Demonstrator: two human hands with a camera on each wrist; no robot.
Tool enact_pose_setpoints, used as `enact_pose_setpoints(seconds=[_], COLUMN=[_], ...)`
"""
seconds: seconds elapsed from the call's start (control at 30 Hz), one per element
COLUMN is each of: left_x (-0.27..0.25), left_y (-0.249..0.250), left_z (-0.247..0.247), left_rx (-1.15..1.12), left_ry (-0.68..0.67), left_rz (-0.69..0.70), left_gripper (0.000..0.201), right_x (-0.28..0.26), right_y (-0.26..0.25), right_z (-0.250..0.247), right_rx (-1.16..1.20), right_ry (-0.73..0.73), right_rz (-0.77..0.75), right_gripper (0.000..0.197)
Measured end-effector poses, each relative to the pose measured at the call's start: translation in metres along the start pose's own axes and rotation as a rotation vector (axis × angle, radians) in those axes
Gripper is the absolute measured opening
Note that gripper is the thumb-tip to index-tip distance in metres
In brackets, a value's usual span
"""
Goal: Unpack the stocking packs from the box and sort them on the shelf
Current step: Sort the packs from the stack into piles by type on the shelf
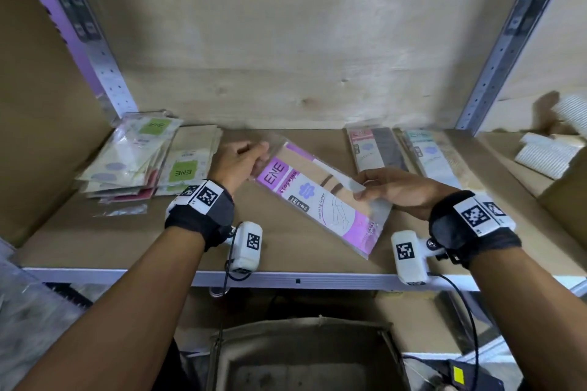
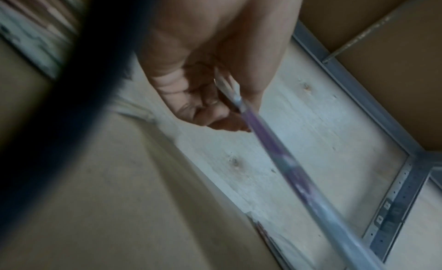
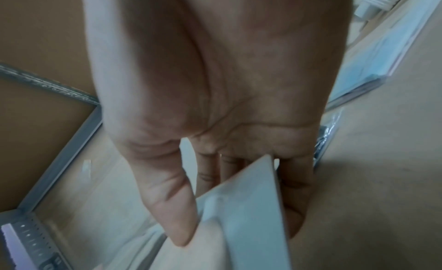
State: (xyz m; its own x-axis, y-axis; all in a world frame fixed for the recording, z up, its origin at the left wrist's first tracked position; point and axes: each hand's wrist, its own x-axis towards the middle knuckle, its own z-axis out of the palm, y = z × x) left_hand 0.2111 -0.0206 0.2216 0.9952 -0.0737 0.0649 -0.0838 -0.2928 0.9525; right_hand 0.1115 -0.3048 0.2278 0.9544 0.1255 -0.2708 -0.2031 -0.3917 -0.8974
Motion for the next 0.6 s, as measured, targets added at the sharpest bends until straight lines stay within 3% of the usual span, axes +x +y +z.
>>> enact_pose_setpoints(seconds=[0.2, 0.43, 0.5, 0.57, 0.6], left_x=[-0.003, -0.004, -0.006, -0.008, -0.008], left_y=[0.007, 0.009, 0.014, 0.017, 0.018], left_z=[-0.006, -0.006, -0.004, -0.001, -0.001], left_rx=[0.088, 0.044, -0.022, -0.244, -0.354], left_ry=[-0.014, 0.004, -0.034, -0.066, -0.055], left_rz=[-0.021, 0.006, -0.030, -0.104, -0.146], left_gripper=[0.018, 0.050, 0.043, 0.025, 0.040], right_x=[-0.002, -0.007, -0.007, -0.007, -0.007], right_y=[0.003, 0.002, 0.002, 0.001, 0.000], right_z=[0.002, 0.002, 0.002, 0.002, 0.002], right_rx=[0.055, 0.026, 0.033, 0.037, 0.035], right_ry=[0.002, -0.049, -0.033, -0.017, -0.011], right_rz=[-0.028, -0.033, -0.055, -0.082, -0.095], right_gripper=[0.009, 0.007, 0.006, 0.006, 0.007])
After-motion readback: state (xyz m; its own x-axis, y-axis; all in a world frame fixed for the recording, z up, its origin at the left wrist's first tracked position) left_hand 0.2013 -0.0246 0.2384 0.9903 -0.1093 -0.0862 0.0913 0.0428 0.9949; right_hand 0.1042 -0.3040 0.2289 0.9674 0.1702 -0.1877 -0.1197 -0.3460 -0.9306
